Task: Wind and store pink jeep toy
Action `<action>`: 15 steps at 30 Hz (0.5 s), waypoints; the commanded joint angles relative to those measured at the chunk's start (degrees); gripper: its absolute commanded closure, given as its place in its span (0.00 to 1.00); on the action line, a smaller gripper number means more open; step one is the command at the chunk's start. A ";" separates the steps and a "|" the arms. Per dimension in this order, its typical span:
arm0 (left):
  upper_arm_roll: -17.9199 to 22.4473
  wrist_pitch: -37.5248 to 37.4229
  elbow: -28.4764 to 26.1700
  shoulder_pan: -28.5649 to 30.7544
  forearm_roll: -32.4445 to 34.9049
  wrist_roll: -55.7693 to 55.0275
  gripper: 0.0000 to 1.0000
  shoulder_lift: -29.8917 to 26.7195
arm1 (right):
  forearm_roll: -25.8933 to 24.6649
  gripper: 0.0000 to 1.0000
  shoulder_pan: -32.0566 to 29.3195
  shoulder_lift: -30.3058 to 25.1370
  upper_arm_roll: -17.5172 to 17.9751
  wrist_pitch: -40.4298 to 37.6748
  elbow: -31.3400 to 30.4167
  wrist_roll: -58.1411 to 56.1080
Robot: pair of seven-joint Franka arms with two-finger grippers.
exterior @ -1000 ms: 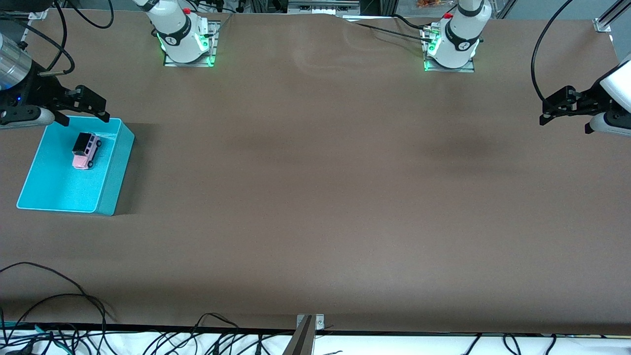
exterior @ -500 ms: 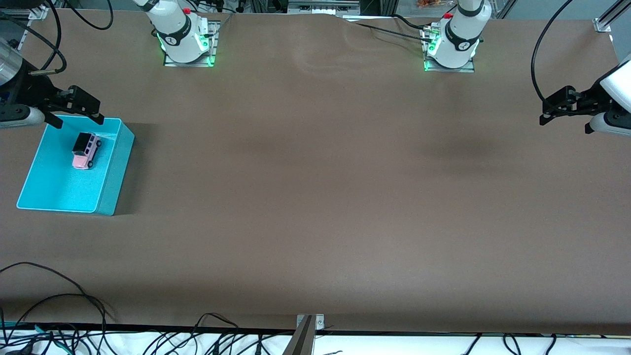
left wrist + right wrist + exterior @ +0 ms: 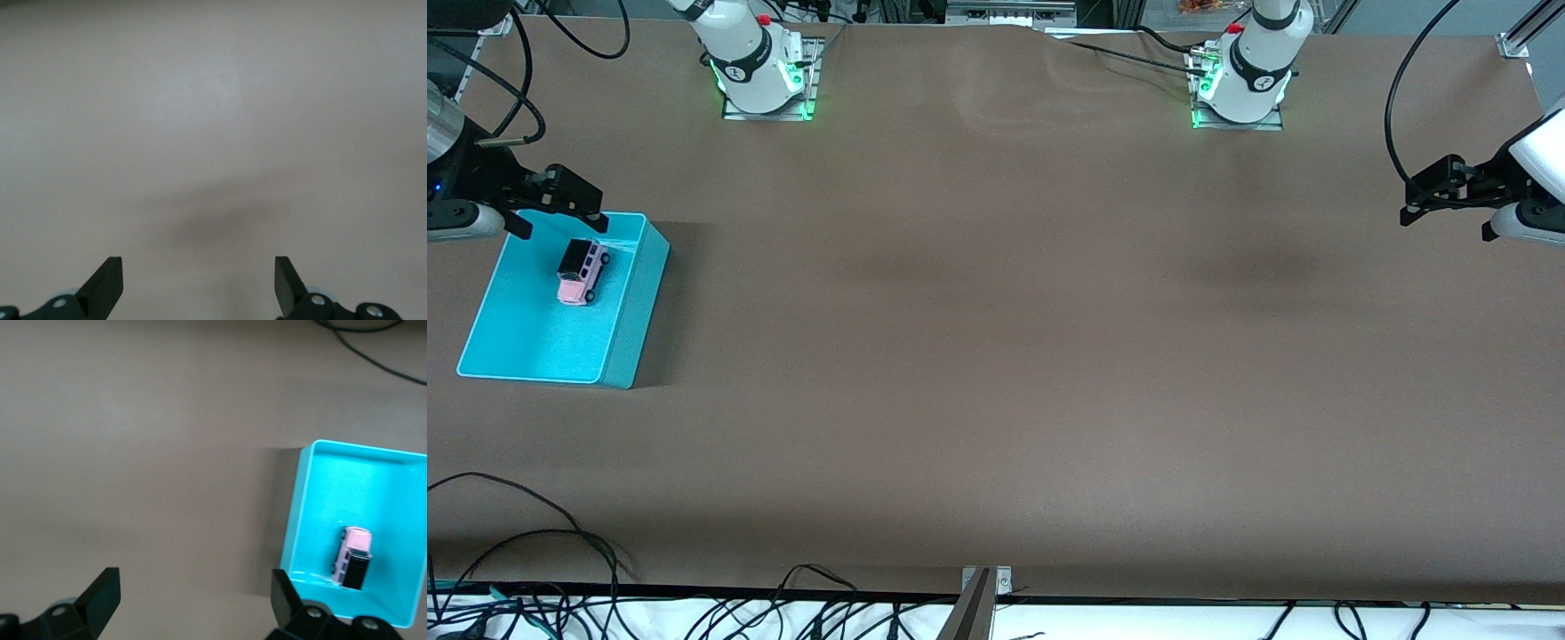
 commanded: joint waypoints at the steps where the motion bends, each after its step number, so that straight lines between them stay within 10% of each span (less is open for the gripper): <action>1: 0.08 -1.02 1.82 0.19 -0.66 0.10 0.00 0.78 | -1.47 0.00 -0.02 0.79 0.18 -0.89 1.86 -0.27; 15: 0.08 -1.02 1.82 0.19 -0.66 0.10 0.00 0.78 | -1.56 0.00 0.07 1.23 0.27 -1.06 2.04 -0.62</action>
